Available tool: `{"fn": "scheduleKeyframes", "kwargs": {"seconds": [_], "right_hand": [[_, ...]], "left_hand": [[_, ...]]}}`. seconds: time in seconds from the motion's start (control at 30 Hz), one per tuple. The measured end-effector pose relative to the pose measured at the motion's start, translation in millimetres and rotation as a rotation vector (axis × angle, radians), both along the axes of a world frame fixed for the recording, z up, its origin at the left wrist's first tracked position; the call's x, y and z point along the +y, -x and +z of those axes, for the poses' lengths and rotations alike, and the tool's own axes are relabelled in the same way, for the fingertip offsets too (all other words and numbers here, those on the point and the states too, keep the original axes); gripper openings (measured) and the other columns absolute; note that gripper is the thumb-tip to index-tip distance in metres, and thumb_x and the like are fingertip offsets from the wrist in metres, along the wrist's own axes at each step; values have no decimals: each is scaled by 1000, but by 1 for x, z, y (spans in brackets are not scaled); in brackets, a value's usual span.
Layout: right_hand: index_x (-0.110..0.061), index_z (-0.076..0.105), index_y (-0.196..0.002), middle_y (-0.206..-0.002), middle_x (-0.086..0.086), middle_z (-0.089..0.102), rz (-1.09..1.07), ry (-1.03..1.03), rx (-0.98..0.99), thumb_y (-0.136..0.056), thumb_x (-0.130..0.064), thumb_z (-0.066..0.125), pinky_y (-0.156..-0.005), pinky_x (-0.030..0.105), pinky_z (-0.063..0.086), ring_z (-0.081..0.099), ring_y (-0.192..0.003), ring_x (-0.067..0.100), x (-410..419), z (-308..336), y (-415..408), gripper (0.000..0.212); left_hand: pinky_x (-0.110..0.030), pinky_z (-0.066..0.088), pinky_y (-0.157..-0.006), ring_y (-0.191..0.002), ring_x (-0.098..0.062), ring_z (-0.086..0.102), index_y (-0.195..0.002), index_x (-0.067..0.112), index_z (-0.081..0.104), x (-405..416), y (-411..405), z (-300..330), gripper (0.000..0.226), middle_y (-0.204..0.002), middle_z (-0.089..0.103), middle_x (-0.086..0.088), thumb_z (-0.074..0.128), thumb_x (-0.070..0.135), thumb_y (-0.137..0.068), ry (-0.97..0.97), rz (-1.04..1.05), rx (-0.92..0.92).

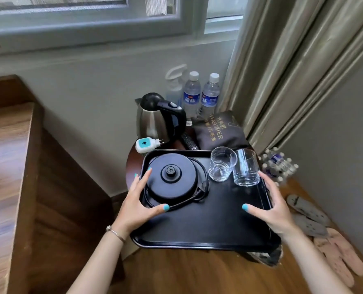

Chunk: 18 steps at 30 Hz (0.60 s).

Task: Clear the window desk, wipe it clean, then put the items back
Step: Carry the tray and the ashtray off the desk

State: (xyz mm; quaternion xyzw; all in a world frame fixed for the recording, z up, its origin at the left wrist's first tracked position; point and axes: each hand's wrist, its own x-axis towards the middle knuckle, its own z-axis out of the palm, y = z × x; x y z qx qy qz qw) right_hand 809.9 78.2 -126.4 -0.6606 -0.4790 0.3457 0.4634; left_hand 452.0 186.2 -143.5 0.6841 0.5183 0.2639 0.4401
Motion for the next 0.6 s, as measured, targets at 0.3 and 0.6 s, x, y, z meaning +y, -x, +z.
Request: {"fn": "scheduleKeyframes", "kwargs": {"seconds": [0.3, 0.6], "right_hand": [[-45, 45, -138, -145, -23, 47, 20, -8, -11, -57, -22, 87, -113, 22, 33, 41, -137, 1, 22, -58, -10, 94], [-43, 41, -144, -148, -19, 44, 57, 28, -50, -57, -35, 89, -113, 24, 33, 40, -140, 7, 35, -84, -25, 100]], "left_hand": [[-26, 17, -109, -143, 8, -8, -139, 64, 17, 15, -7, -47, 107, -159, 16, 15, 74, 79, -49, 9, 4, 41], [-36, -6, -119, -148, -11, -12, -141, 64, 10, 20, -11, -66, 105, -160, 16, 8, 67, 80, -54, -19, 4, 142]]}}
